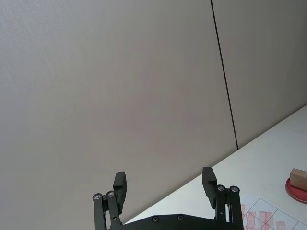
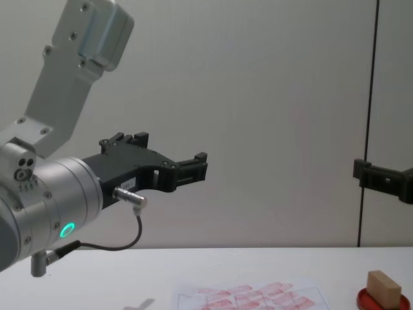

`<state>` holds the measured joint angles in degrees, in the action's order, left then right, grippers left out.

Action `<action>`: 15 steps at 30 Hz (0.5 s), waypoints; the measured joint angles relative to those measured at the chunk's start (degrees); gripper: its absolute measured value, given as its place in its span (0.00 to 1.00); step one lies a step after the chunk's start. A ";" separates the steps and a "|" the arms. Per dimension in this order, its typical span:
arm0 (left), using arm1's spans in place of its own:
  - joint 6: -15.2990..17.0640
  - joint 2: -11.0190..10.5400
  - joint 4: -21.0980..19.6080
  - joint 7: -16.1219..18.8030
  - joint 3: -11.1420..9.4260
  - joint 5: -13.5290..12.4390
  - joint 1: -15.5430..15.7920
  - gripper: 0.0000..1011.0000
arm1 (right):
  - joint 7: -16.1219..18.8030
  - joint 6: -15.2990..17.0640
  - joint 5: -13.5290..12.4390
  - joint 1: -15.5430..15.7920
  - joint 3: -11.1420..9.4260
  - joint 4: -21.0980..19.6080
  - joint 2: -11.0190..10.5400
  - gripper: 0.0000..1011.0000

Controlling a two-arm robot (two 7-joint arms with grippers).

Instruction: Use the one hand to pick up the stamp and affix it onto the A4 paper.

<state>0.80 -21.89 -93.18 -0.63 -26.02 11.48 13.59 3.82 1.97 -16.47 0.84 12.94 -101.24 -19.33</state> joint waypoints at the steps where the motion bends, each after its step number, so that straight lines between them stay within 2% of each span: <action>1: 0.00 0.00 0.00 0.00 0.00 0.00 0.00 0.99 | 0.00 0.00 0.00 0.00 0.00 0.00 0.00 0.99; 15: 0.00 0.00 0.00 0.00 0.00 0.00 0.00 0.99 | 0.01 -0.02 0.00 0.00 0.00 0.01 0.00 0.99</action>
<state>0.80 -21.89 -93.18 -0.63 -26.02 11.48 13.59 3.83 1.94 -16.47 0.84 12.94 -101.23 -19.33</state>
